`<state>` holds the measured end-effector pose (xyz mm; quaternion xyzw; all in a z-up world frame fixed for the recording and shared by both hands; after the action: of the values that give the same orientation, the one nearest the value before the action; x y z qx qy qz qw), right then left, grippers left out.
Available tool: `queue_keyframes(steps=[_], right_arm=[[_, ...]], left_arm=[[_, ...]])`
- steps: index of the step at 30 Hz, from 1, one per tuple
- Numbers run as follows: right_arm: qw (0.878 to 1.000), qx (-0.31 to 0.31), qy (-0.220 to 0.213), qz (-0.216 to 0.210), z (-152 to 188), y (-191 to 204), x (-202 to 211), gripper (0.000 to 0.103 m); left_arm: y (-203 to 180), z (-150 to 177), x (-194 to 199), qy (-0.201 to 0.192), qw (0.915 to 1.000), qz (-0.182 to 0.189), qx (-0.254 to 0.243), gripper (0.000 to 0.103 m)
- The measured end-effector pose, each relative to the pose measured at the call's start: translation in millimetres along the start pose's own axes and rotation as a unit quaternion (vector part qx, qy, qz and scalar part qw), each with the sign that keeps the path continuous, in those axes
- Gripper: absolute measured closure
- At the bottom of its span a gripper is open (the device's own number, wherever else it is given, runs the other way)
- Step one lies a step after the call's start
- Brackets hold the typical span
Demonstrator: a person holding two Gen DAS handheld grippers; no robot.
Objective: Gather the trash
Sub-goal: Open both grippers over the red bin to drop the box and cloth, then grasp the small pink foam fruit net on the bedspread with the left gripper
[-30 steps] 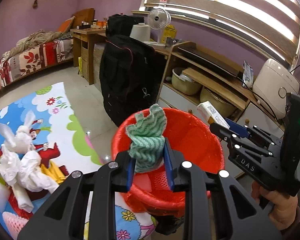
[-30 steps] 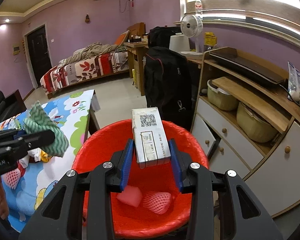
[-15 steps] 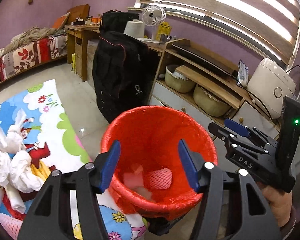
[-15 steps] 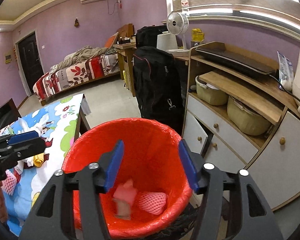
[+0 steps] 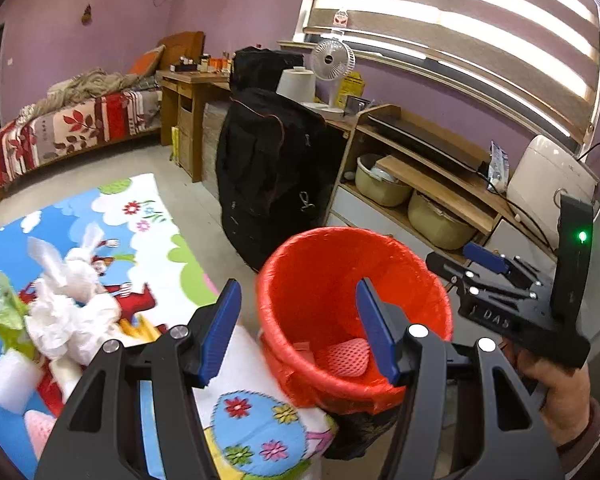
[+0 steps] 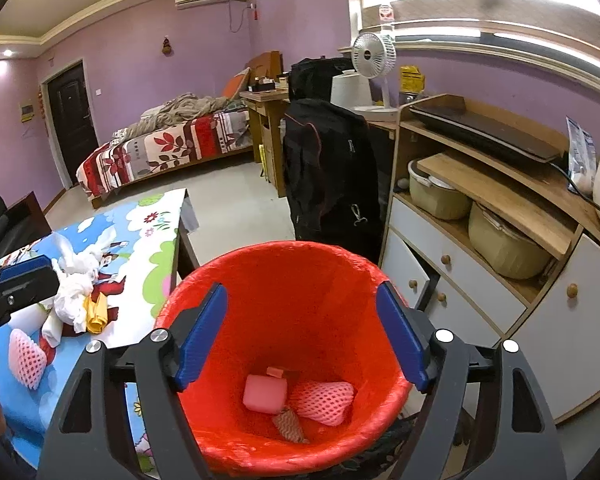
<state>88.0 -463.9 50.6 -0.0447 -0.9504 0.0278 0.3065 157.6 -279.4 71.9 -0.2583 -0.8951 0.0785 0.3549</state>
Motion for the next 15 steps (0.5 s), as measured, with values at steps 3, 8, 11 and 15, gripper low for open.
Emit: queue_keyframes(steps=[3, 8, 11, 15], right_arm=[[1.000, 0.003, 0.000, -0.007, -1, 7, -1, 0.030], [1.000, 0.012, -0.001, -0.020, -2, 22, -3, 0.030], [0.999, 0.017, -0.001, -0.030, -1, 31, -4, 0.030], [0.999, 0.025, 0.000, -0.041, -2, 43, -5, 0.029]], left_arm=[[9, 4, 10, -0.006, 0.9999, -0.008, 0.003, 0.045], [37, 11, 30, -0.020, 0.9992, -0.028, 0.021, 0.045], [56, 16, 43, -0.028, 0.9981, -0.043, 0.034, 0.045], [83, 24, 59, -0.035, 0.9958, -0.061, 0.058, 0.043]])
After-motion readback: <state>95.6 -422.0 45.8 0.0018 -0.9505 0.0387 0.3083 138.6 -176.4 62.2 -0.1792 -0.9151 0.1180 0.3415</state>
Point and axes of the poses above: each gripper's, at about its wrist camera, not at the fingertips, and x roughly against the way its jaws point, y to its left, z to its underside, the point moved 2 cm from there along -x, roughly the way its jaws point, and after that the axes turned 10 degrees about x, right-handed, at the moved point
